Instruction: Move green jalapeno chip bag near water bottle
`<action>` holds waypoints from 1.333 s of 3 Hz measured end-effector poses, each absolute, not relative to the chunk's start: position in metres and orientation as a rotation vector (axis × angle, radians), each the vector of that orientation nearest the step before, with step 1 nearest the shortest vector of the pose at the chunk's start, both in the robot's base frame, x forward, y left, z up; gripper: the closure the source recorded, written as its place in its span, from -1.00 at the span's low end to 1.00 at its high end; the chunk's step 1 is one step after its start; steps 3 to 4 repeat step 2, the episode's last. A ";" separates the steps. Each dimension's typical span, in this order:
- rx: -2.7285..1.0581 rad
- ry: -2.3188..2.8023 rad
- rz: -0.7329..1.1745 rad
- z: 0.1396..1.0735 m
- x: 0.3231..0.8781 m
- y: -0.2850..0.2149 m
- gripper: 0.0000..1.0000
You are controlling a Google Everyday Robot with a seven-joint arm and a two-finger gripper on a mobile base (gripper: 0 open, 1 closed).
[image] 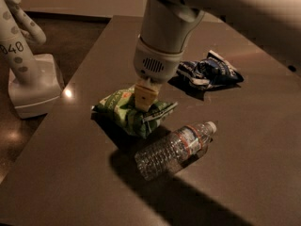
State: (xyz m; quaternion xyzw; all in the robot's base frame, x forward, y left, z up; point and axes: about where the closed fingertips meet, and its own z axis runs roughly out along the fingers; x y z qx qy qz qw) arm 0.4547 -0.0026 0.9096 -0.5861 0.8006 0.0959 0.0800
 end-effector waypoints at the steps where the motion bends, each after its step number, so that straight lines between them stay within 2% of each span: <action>1: -1.748 2.387 0.284 0.912 0.455 -0.002 -0.69; 2: -1.743 2.380 0.280 0.914 0.455 -0.001 -1.00; 4: -1.743 2.380 0.280 0.914 0.455 -0.001 -1.00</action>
Offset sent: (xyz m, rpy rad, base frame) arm 0.0001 0.0009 0.0017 0.0036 -0.0076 -0.0006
